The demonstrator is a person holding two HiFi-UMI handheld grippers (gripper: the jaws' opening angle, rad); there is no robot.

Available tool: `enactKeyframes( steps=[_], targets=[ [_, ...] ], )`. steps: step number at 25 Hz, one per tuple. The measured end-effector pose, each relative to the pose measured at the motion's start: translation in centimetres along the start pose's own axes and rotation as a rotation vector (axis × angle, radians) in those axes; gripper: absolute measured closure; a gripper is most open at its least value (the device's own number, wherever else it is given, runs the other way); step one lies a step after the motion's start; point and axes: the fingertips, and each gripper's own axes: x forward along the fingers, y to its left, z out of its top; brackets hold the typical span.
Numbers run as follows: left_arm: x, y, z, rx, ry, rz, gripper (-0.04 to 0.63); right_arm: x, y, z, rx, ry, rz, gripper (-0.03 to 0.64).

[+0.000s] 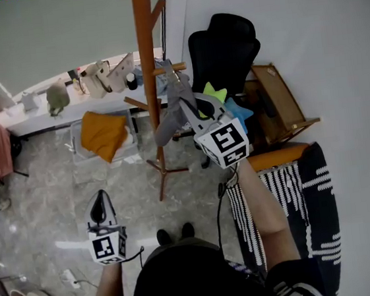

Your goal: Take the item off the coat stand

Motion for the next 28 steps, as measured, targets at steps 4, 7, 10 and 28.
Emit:
enactKeyframes(
  steps=[4,7,10,28],
  targets=[
    [0.1,-0.2,0.0,0.002,-0.003,-0.004,0.572,-0.5,-0.5,0.8,-0.020,-0.010,-0.021,0.586],
    [0.0,-0.3,0.1,-0.001,-0.004,-0.004,0.572,-1.0,-1.0,1.3,-0.026,-0.020,-0.036,0.586],
    [-0.2,-0.5,0.2,-0.001,-0.006,-0.002,0.572,-1.6,-1.2,1.8,-0.032,-0.020,-0.040,0.586],
    [0.2,-1.4,1.0,0.007,-0.017,-0.017,0.571,-5.6,-4.1,2.9,-0.013,-0.044,-0.102,0.586]
  ],
)
